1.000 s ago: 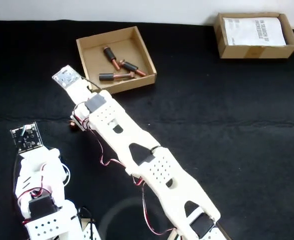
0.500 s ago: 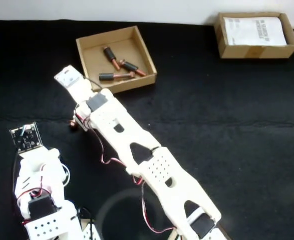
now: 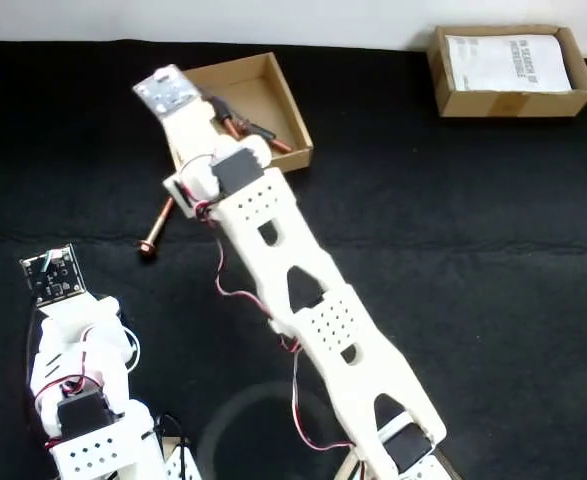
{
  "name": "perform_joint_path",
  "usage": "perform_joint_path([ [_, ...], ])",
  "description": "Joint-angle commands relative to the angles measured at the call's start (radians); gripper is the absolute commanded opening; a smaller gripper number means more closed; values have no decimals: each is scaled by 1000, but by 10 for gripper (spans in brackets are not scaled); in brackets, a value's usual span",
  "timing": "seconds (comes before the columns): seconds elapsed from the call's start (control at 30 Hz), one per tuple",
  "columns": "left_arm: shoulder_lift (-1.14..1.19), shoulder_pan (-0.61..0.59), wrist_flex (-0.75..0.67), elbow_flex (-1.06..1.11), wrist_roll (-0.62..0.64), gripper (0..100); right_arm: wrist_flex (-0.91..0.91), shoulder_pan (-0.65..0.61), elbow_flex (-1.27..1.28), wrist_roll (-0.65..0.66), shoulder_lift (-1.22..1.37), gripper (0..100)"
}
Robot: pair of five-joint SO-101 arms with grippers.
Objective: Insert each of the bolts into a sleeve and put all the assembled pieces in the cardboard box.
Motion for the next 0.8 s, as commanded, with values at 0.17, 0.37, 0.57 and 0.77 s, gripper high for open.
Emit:
perform_joint_path([
  [0.17,-1,-8,-20,18,-9,10,120,76,-125,8,-360,7],
  [0.37,-1,-8,-14,18,-9,10,120,127,-122,8,-642,7],
  [0.57,-1,-8,-8,18,-5,9,120,193,68,8,-932,7],
  [0.77,-7,90,121,18,-6,9,120,321,492,8,-1297,7],
])
